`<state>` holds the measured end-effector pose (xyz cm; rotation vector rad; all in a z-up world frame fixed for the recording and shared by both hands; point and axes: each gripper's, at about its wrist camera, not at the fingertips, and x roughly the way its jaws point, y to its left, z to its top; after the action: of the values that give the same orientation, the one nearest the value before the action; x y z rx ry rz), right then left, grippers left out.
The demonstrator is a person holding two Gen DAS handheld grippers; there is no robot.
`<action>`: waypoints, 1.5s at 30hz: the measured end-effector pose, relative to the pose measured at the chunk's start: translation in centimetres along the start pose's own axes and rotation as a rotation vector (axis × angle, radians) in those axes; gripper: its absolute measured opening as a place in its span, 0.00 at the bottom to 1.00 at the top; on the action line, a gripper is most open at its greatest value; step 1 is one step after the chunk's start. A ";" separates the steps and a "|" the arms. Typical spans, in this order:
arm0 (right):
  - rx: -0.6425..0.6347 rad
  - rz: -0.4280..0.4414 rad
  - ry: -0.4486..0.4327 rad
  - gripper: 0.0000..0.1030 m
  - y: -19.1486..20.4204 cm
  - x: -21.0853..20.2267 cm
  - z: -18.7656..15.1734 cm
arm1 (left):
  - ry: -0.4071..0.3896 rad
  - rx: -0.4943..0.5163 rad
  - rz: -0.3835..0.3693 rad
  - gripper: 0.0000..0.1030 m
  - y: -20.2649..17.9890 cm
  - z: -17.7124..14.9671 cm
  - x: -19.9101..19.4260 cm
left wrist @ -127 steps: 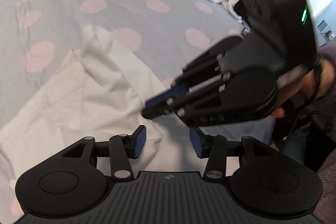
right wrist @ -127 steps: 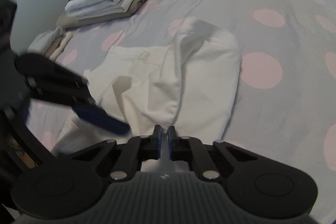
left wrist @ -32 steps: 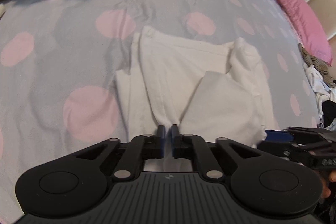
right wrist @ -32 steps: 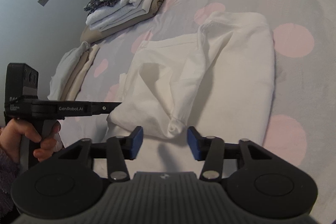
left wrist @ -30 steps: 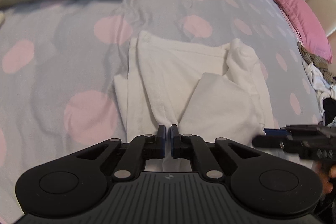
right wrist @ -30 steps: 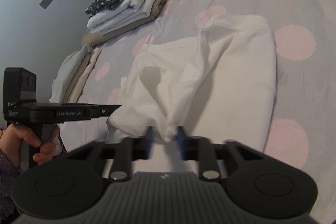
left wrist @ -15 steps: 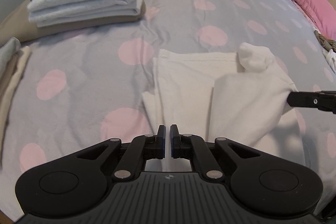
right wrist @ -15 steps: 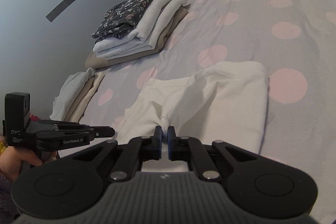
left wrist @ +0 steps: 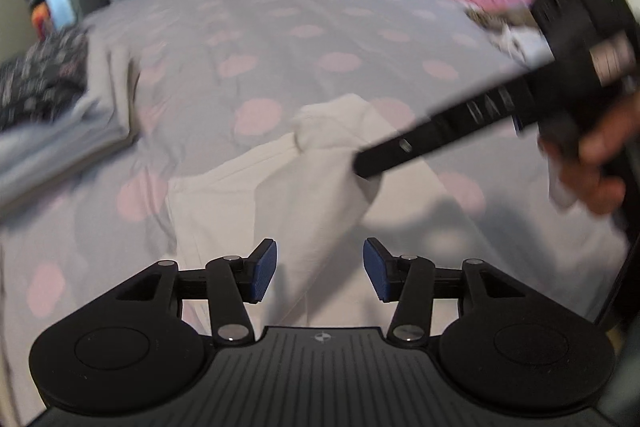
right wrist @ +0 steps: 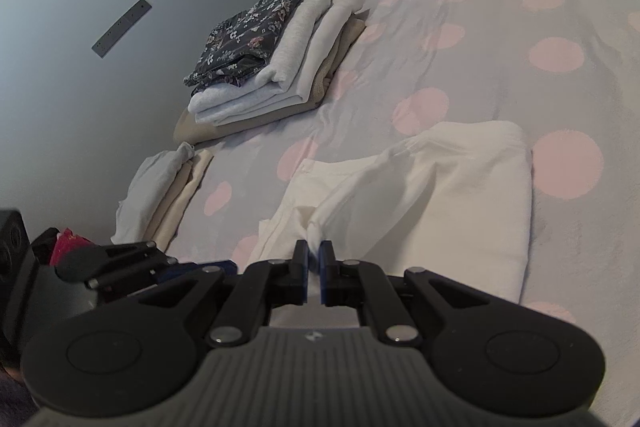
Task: Fold clothes
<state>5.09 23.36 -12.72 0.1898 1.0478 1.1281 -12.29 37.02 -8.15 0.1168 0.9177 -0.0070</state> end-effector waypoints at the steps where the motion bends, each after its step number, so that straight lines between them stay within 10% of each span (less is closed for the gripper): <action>1: 0.010 0.006 0.000 0.06 0.0 0.0 0.1 | -0.001 0.031 0.025 0.45 -0.6 -0.1 0.3; 17: 0.064 0.044 -0.005 0.11 0.4 -0.2 0.5 | -0.052 0.423 0.398 0.44 -6.6 -0.9 3.8; 23: 0.061 0.009 -0.037 0.36 0.1 -1.1 1.1 | -0.072 0.221 0.367 0.38 -2.9 0.4 3.3; 35: 0.105 -0.057 0.020 0.39 -2.0 -0.8 0.6 | -0.079 -0.559 0.027 0.39 10.4 -0.7 3.7; 45: 0.125 -0.078 0.042 0.41 -3.1 -0.5 0.1 | -0.102 -0.703 -0.052 0.43 12.5 -0.3 5.0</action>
<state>7.15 21.60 -14.21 0.2231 1.1550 1.0012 -8.73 49.73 -11.08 -0.5557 0.7767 0.2582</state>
